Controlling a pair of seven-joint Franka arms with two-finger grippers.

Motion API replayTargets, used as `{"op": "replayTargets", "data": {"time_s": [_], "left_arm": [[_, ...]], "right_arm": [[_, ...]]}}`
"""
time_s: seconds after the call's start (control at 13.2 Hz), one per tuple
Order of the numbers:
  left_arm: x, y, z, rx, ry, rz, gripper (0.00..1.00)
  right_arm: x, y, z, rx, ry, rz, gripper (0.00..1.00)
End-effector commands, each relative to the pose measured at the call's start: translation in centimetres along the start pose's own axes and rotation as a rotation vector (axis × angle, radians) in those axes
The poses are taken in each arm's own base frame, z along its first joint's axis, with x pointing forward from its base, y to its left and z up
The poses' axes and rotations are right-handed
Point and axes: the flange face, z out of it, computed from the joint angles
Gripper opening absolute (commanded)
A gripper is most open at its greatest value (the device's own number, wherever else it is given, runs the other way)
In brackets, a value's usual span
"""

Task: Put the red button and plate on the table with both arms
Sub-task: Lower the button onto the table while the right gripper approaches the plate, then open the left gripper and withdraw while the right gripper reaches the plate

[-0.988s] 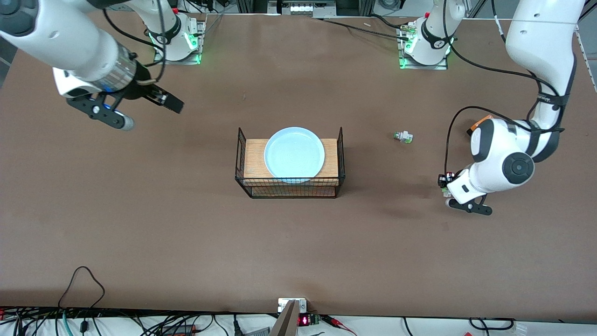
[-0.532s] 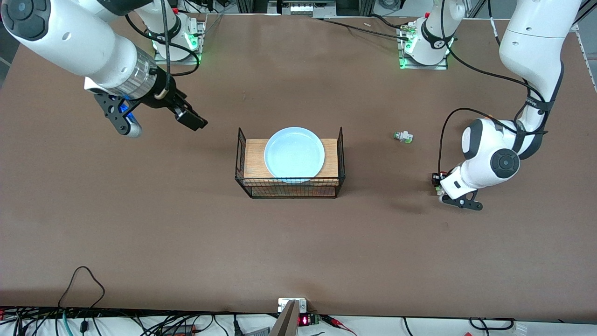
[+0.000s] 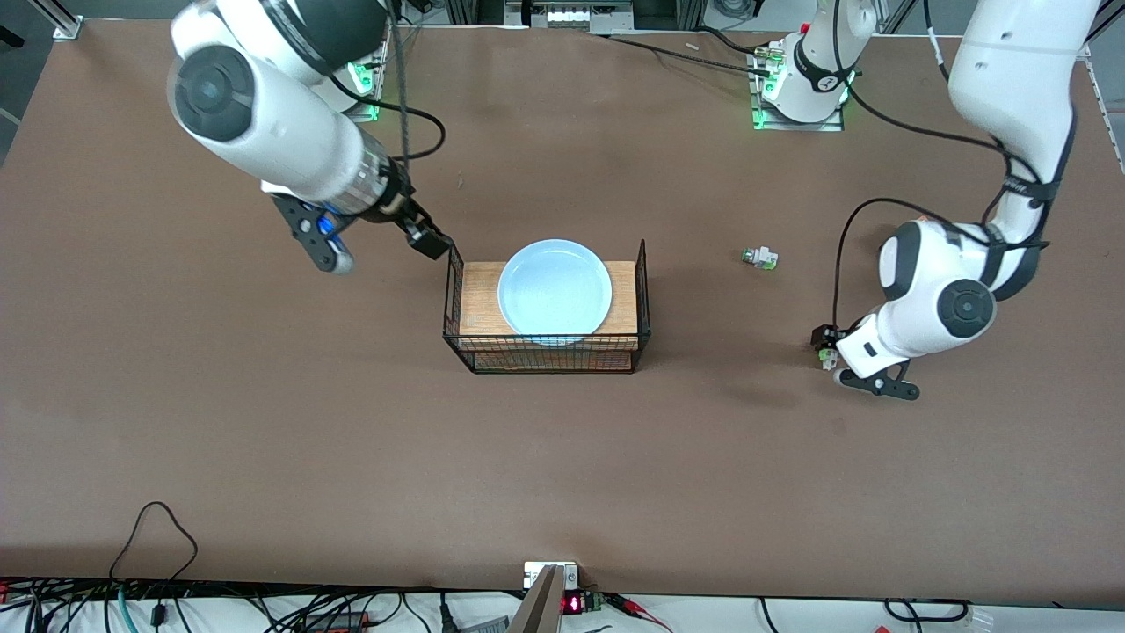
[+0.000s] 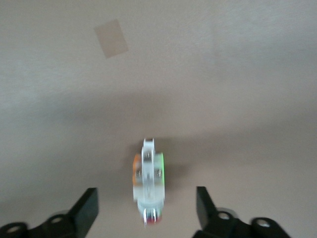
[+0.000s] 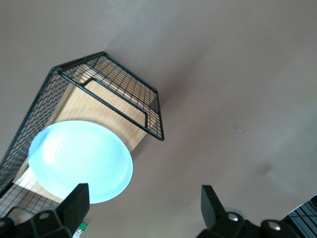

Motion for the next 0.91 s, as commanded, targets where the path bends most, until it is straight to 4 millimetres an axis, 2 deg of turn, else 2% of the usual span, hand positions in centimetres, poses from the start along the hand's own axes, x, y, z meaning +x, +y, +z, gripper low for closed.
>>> {"op": "replayTargets", "data": {"time_s": [0.0, 0.23, 0.38, 0.61, 0.76, 0.84], "left_arm": [[0.1, 1.3, -8.3, -0.009, -0.027, 0.024, 1.0], [0.3, 1.8, -16.5, -0.016, -0.09, 0.032, 1.0], [-0.3, 1.9, -21.5, -0.015, -0.112, 0.032, 1.0], [-2.9, 2.5, -26.5, -0.014, -0.127, 0.014, 1.0], [-4.1, 6.1, -28.8, 0.007, -0.112, -0.01, 1.0], [-4.3, 6.6, -29.1, 0.008, -0.108, -0.036, 1.0]], "right_arm": [[0.3, -0.5, -0.1, 0.01, 0.004, 0.025, 1.0], [0.6, -1.9, 0.8, 0.064, 0.016, 0.028, 1.0], [-0.3, -3.2, 2.6, 0.082, 0.032, 0.011, 1.0], [-1.7, -5.1, 5.8, 0.103, 0.05, 0.048, 1.0], [-2.8, -5.9, 7.2, 0.119, 0.061, 0.084, 1.0], [-3.4, -6.1, 7.7, 0.119, 0.063, 0.105, 1.0]]}}
